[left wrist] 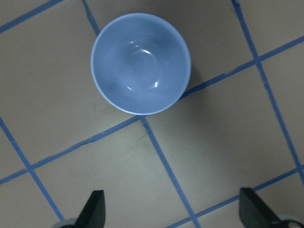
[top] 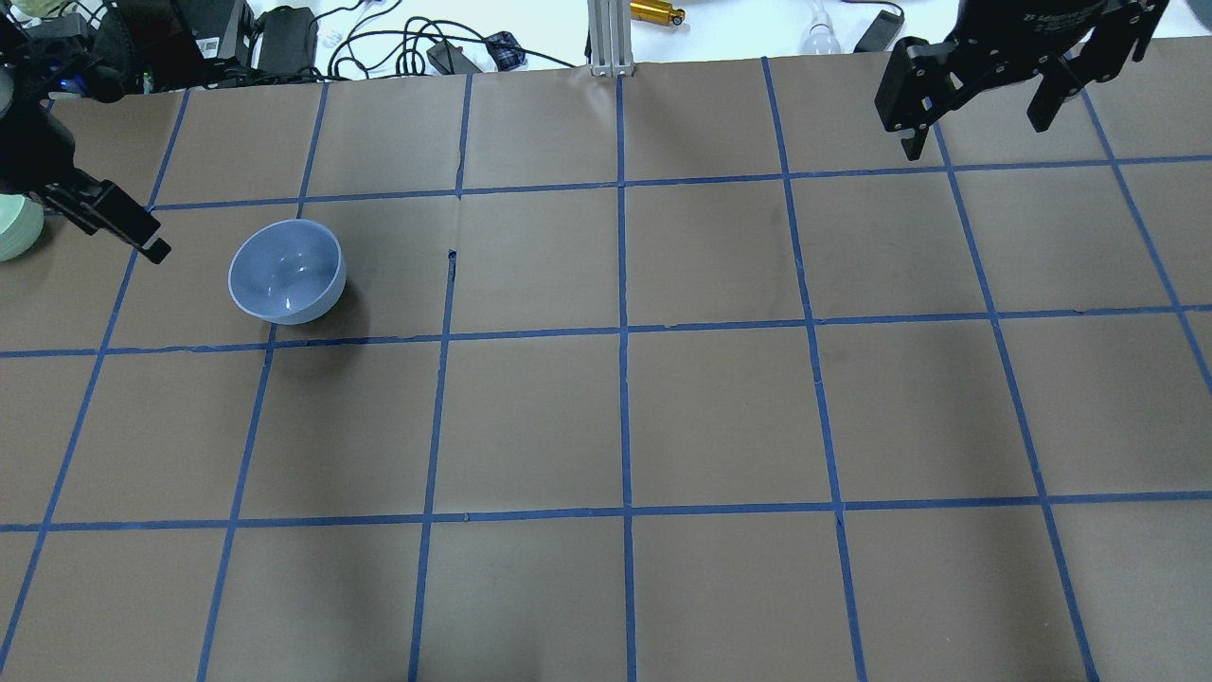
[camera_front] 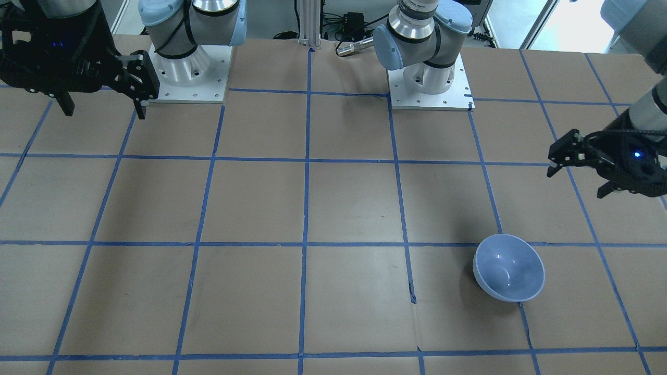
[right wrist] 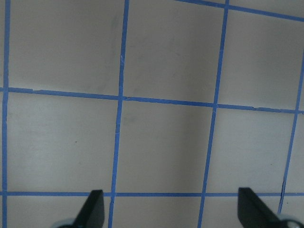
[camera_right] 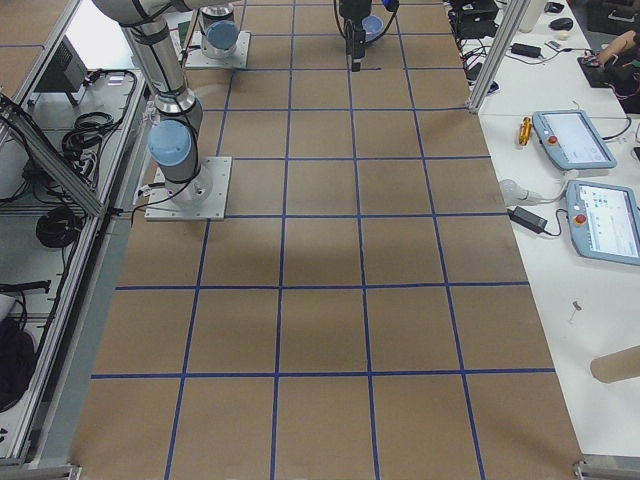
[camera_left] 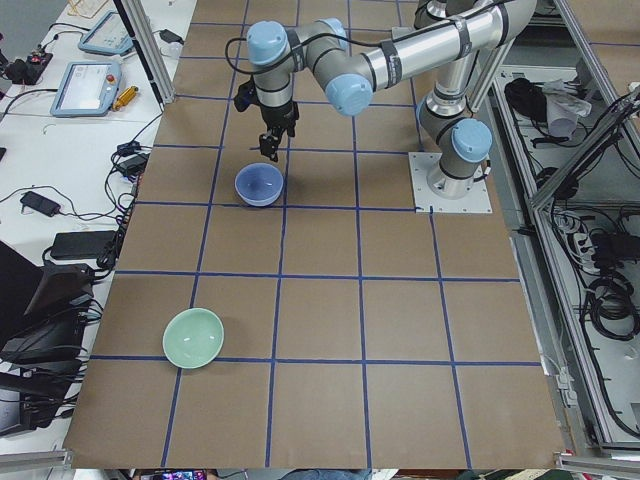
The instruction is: Stack green bowl on blue bowl
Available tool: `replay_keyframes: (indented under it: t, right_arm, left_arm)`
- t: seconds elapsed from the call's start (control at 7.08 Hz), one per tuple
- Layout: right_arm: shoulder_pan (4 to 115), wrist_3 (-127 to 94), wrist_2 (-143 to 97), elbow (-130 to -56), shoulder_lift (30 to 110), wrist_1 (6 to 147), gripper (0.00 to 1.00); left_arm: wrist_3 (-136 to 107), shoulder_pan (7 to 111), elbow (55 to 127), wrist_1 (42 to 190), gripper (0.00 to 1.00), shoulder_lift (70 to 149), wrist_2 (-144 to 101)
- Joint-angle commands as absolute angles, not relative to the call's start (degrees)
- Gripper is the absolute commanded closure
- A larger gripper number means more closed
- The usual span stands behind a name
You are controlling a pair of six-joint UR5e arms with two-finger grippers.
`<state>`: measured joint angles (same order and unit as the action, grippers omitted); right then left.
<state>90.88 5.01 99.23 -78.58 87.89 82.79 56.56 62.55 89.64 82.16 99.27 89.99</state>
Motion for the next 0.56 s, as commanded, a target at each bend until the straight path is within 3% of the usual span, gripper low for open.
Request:
replay_keyframes:
  t: [0.0, 0.14, 0.42]
  right_arm:
    - [90.9, 5.0, 99.2, -78.6, 87.9, 82.8, 0.00]
    - [90.9, 5.0, 99.2, -78.6, 87.9, 82.8, 0.00]
    - [90.9, 5.0, 99.2, -78.6, 87.9, 82.8, 0.00]
  left_arm:
    - [76.9, 52.8, 89.3, 74.6, 0.00, 106.3, 89.4]
    - [82.6, 49.5, 87.6, 71.1, 0.00, 109.5, 88.0]
    - [95.0, 46.4, 74.8, 69.7, 0.00, 120.3, 88.2]
